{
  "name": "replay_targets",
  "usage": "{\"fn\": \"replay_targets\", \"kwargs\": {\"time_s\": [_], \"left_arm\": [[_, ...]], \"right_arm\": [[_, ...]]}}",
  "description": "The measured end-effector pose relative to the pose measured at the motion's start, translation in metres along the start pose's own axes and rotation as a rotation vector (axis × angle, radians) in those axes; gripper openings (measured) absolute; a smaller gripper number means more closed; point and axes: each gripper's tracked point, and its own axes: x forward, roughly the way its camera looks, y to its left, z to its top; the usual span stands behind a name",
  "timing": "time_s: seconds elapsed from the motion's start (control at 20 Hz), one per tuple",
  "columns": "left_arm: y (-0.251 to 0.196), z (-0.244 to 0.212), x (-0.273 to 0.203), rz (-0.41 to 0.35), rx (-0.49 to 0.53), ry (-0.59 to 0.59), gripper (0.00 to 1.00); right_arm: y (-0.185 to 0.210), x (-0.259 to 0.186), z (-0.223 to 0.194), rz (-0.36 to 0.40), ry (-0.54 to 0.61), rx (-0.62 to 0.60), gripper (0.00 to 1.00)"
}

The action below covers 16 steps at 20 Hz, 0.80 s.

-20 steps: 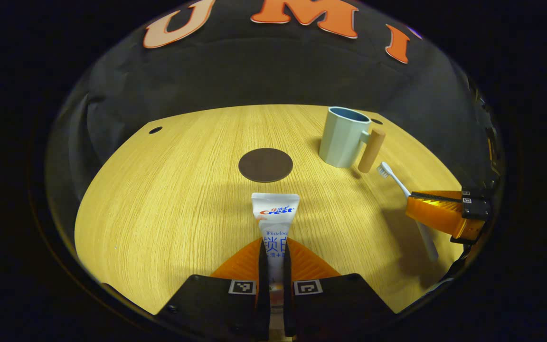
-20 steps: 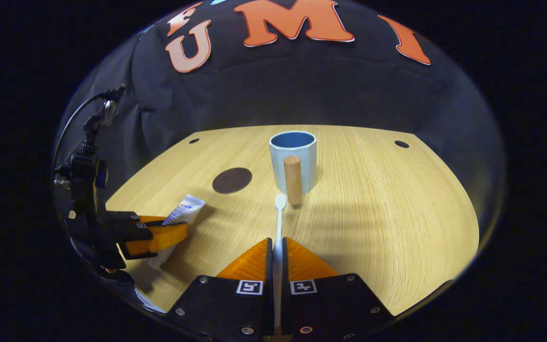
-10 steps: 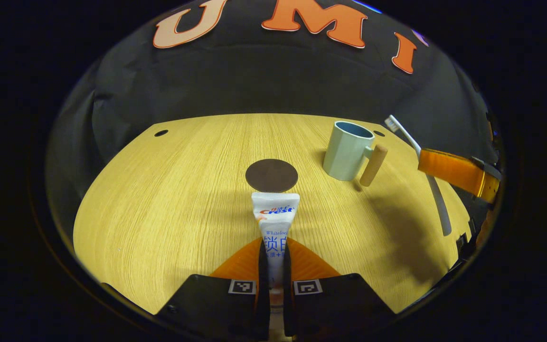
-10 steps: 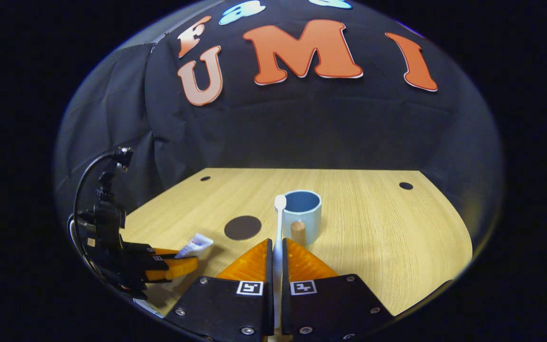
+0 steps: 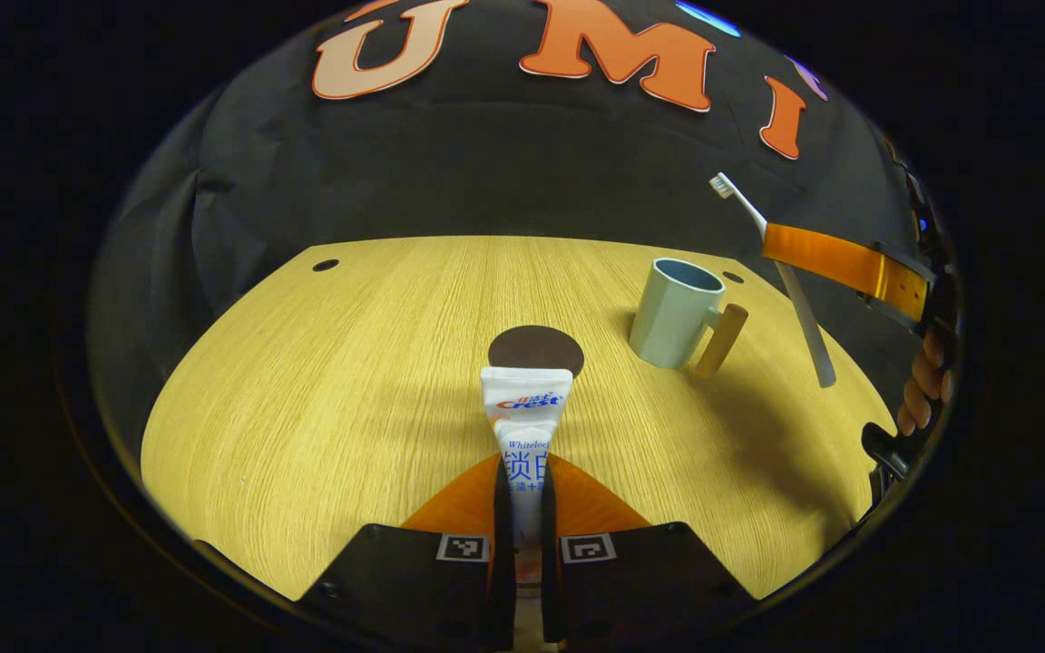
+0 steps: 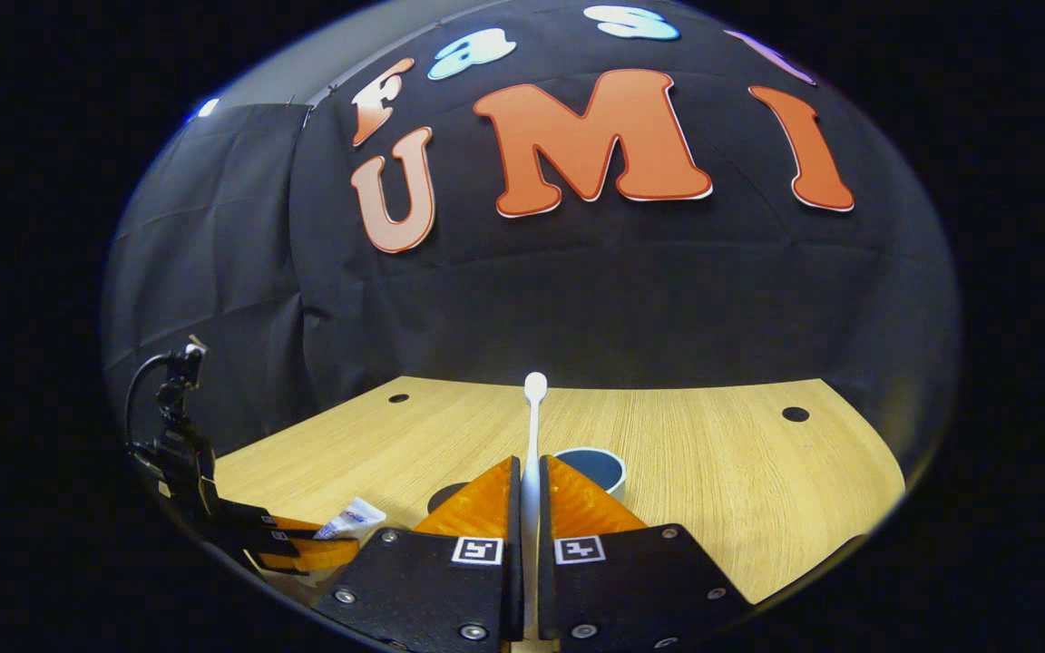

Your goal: Put the toothbrush and toothpaste on the desktop into the cup, then pick up the cup and place it on the coaster on the desktop.

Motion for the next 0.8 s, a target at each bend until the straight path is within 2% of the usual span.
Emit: {"fn": "replay_targets", "kwargs": {"time_s": [0.25, 0.3, 0.35, 0.55, 0.8], "left_arm": [[0.003, 0.007, -0.005, 0.01, -0.018, -0.039, 0.14], [0.003, 0.006, -0.006, 0.011, -0.023, -0.046, 0.17], [0.002, 0.005, -0.004, 0.012, -0.026, -0.049, 0.13], [0.006, 0.005, -0.003, 0.023, -0.037, -0.061, 0.15], [0.006, 0.007, -0.002, 0.028, -0.05, -0.075, 0.17]], "right_arm": [[-0.014, 0.027, 0.018, -0.016, -0.072, 0.029, 0.06], [-0.017, 0.032, 0.021, -0.019, -0.089, 0.03, 0.06], [-0.018, 0.036, 0.025, -0.017, -0.109, 0.03, 0.06], [-0.019, 0.054, 0.035, 0.003, -0.168, 0.045, 0.06], [-0.027, 0.071, 0.055, -0.009, -0.262, 0.055, 0.06]]}}
